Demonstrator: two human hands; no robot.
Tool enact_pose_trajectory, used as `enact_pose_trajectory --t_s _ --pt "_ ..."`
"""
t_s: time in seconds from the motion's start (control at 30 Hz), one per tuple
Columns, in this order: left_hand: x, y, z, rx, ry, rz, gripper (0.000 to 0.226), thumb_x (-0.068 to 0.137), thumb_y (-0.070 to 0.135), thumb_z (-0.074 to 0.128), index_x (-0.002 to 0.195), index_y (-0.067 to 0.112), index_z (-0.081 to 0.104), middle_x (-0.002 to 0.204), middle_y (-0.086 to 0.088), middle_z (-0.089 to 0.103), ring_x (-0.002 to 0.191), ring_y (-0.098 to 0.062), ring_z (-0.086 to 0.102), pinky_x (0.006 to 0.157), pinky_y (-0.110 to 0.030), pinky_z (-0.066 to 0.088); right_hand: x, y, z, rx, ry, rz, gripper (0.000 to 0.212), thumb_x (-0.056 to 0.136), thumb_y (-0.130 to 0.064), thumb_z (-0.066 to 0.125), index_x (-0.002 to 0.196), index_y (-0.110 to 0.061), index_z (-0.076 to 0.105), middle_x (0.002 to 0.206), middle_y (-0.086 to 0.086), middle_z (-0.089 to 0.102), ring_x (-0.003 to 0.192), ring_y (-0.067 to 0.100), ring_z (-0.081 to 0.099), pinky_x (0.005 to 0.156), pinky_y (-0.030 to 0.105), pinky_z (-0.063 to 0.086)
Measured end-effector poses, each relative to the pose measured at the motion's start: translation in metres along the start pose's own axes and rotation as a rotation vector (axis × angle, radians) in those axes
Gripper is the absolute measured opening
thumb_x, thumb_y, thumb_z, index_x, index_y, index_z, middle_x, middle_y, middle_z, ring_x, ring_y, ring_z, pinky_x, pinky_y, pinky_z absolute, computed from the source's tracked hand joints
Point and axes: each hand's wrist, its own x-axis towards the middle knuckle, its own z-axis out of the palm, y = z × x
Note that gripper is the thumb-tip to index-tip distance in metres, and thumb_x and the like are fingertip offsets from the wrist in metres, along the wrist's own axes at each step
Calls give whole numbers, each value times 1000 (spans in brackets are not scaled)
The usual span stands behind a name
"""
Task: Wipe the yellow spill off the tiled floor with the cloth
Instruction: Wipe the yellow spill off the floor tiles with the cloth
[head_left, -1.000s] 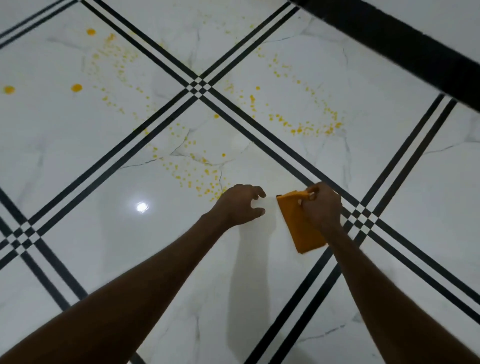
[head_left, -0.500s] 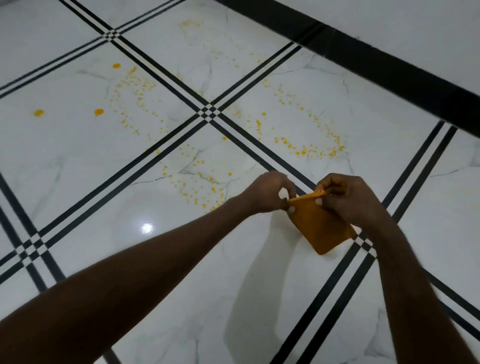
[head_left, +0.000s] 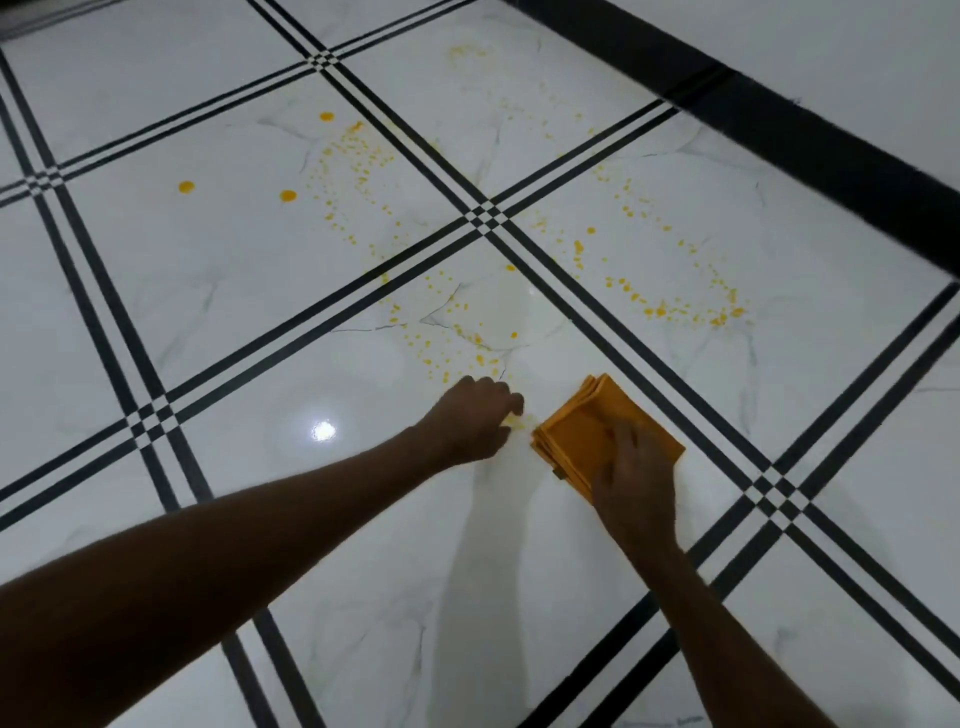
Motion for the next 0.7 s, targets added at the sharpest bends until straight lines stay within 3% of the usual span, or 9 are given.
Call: enact_pose_trajectory --t_s 0.1,0.2,0.27,0.37,0.4,0.5,0.57,0.6,0.7 --pt "-26 -45 11 90 95 -168 57 93 33 59 145 11 47 145 -16 50 134 -35 46 105 -45 37 30 11 24 -286 -3 -152 65 100 -38 37 160 -13 31 164 25 31 152 43 29 122 60 24" --pt "-59 -88 23 194 -96 -412 100 90 63 56 161 11 8 168 -20 6 154 -36 13 117 -49 25 45 22 29 -359 56 -216 68 100 -46 36 162 -21 26 168 19 23 155 39 21 125 59 16" --pt "-83 -112 33 191 -223 -499 116 84 76 52 160 14 -10 168 -18 -13 156 -35 -1 121 -50 17 33 8 36 -306 131 -28 70 99 -47 39 163 -21 25 168 19 23 154 41 21 124 59 15" --pt "-114 -133 43 162 -281 -440 124 80 79 56 158 20 -20 166 -16 -23 156 -34 -9 122 -49 14 -17 -48 69 -198 210 204 75 95 -47 39 163 -20 23 168 22 20 154 44 20 123 62 12" --pt "-122 -136 47 162 -269 -411 125 78 80 57 158 21 -20 166 -15 -23 156 -33 -9 122 -49 13 -33 -67 81 -187 183 113 76 94 -48 40 163 -21 22 169 22 18 154 45 19 124 62 10" --pt "-139 -146 59 142 -147 -358 125 72 87 52 161 26 -12 168 -13 -17 157 -32 -7 122 -50 14 0 -78 93 -270 33 -442 75 96 -51 43 163 -25 23 171 17 16 156 42 19 125 60 8" --pt "-146 -153 70 86 -61 -374 120 71 91 43 161 31 -9 168 -12 -15 157 -31 -8 123 -52 12 67 -61 82 -325 19 -569 71 98 -51 39 162 -25 27 170 16 21 154 41 25 124 61 15" --pt "-149 -154 75 67 -33 -386 115 74 90 39 160 33 -10 168 -12 -15 156 -30 -9 123 -51 10 95 -47 76 -321 86 -469 68 99 -50 37 161 -23 30 168 18 26 152 43 29 122 61 18" --pt "-154 -151 88 52 94 -427 98 84 83 27 161 33 -6 169 -11 -12 157 -28 -8 124 -51 11 95 -31 63 -175 355 154 66 99 -44 43 159 -18 31 163 24 32 148 47 32 119 65 23"
